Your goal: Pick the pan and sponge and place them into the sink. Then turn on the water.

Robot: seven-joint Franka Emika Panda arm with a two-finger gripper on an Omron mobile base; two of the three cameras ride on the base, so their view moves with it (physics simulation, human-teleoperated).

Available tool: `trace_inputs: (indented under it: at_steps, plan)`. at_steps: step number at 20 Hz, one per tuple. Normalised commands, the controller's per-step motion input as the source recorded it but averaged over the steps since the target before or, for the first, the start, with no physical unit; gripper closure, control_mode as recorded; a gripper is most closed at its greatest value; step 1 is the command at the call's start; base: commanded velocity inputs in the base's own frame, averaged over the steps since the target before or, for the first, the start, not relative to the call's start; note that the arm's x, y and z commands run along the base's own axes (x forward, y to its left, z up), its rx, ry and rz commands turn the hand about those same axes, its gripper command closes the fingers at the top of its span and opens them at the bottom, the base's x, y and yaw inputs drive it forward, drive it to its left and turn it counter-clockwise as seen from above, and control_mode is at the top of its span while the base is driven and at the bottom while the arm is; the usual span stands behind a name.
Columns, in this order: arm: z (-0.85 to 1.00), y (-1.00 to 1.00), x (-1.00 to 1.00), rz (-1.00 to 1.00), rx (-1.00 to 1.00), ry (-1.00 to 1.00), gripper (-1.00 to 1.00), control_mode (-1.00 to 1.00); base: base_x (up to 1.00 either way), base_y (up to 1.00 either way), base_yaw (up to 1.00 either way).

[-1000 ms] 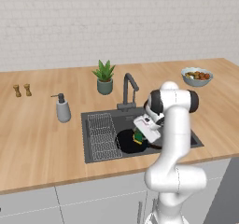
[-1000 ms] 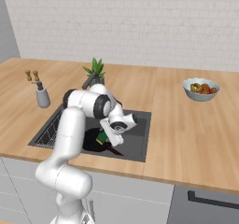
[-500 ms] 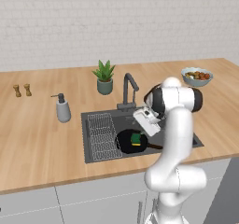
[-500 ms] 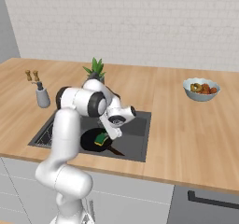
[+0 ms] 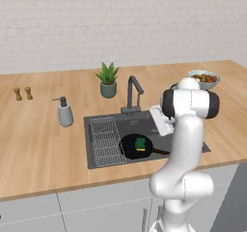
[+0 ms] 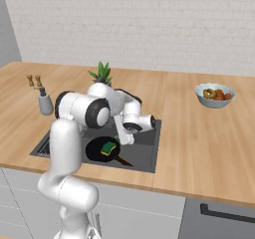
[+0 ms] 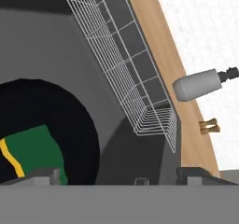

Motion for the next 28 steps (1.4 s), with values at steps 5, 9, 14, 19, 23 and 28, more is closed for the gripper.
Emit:
trace_inputs:
  at_steps: [5, 9, 14, 19, 23, 28]
  plan:
    - [0.55, -0.18, -0.29, -0.34, 0.27, 0.00, -1.00, -1.00, 0.00, 0.00, 0.00]
    - [0.60, -0.16, -0.34, -0.26, 0.29, 0.06, -1.00, -1.00, 0.00, 0.00, 0.00]
    - [0.54, -0.15, -0.32, -0.14, 0.35, 0.05, -1.00, -1.00, 0.00, 0.00, 0.00]
    - [0.42, 0.00, -0.16, -0.03, 0.24, 0.07, -1.00, -1.00, 0.00, 0.00, 0.00]
    - [0.37, 0.01, 0.00, 0.00, 0.19, 0.34, -1.00, -1.00, 0.00, 0.00, 0.00]
    - [0.13, 0.03, 0.05, 0.00, 0.22, 0.40, -1.00, -1.00, 0.00, 0.00, 0.00]
